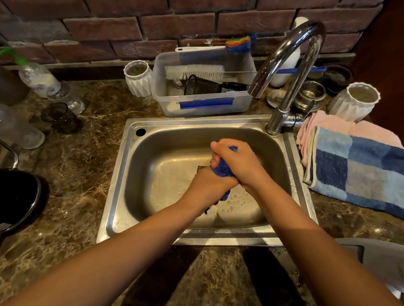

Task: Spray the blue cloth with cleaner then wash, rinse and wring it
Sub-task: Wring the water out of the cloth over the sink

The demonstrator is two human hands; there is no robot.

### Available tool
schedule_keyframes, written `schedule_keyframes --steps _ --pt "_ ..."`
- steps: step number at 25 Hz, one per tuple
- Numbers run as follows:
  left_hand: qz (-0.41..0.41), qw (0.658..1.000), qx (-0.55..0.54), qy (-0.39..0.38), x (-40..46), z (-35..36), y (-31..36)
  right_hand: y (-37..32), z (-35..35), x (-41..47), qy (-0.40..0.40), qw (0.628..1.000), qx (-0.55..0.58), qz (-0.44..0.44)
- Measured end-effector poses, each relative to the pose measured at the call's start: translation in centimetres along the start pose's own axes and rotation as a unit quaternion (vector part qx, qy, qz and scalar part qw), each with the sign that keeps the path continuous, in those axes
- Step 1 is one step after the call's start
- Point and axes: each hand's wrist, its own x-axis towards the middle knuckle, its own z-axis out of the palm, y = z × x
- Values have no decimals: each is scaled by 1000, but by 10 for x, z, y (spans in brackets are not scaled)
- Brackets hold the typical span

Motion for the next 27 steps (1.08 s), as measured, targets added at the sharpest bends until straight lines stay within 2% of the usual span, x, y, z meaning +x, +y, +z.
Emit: schedule_keyframes --steps 6,10,12,14,16,17,18,20,21,23,25,27 --pt "67 989 108 75 13 8 -8 9 6 3 76 995 -65 17" --pt "94 984 102 110 19 9 -20 19 16 4 118 989 -85 24" --pt "83 986 113 90 19 6 -24 22 14 2 98 993 -63 23" --pt "23 994 95 53 18 -9 -28 26 2 -5 59 998 -37 -12" --pt "-67 994 -66 -50 14 -32 -31 33 -13 -16 -12 988 -114 -100" --pt "-101 977 -150 -114 11 -43 -31 34 -15 -21 -57 964 -215 -147" --pt "-121 955 -204 -176 9 -53 -31 36 -14 -23 -97 922 -321 -194" --pt "-146 917 -236 -287 2 -65 -24 38 -7 -22 -93 843 -451 -277" --pt "-150 906 -228 -325 -1 -68 -20 37 -5 -19 -75 822 -471 -311" --pt "-157 903 -165 -363 -6 -74 -13 28 -2 -16 -54 790 -477 -381" --pt "-153 913 -75 -370 -7 -79 -9 21 -1 -12 -45 749 -478 -456" --pt "-137 923 0 -360 -8 -79 -5 16 -1 -13 -58 732 -480 -481"
